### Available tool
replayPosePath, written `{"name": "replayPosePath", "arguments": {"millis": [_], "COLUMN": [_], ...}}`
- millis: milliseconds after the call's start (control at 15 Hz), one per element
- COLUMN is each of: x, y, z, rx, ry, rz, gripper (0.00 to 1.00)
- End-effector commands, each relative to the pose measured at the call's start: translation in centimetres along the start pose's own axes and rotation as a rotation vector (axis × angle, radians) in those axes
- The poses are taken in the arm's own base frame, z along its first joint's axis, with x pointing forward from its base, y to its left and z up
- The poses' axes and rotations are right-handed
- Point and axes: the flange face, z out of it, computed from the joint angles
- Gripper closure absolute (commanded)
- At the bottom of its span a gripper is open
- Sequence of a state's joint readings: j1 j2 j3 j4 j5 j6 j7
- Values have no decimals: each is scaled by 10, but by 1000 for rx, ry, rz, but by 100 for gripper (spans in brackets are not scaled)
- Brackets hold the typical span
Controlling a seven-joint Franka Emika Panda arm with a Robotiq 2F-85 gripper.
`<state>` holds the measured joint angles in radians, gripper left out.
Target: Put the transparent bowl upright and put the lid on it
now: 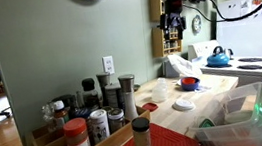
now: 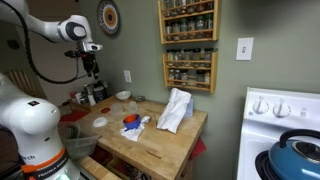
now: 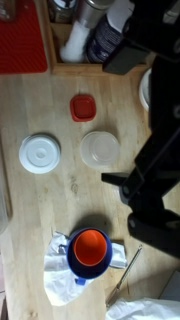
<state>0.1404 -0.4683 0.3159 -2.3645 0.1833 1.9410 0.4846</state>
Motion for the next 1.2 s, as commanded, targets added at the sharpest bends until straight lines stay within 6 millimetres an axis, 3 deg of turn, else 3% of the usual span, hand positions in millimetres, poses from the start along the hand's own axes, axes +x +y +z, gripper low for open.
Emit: {"name": "replayPosePath", "arguments": {"millis": [0, 200, 267, 400, 667, 1133], "x": [37, 58, 43, 53, 64, 117], "y": [-18, -28, -18, -22, -23, 38], "z": [43, 89, 66, 88, 94, 157], "rx": [-15, -43, -22, -37, -35, -48], "ry": [19, 5, 13, -1, -18, -174], "rz": [194, 356, 270, 326, 374, 753], "gripper": [0, 0, 0, 0, 0, 0]}}
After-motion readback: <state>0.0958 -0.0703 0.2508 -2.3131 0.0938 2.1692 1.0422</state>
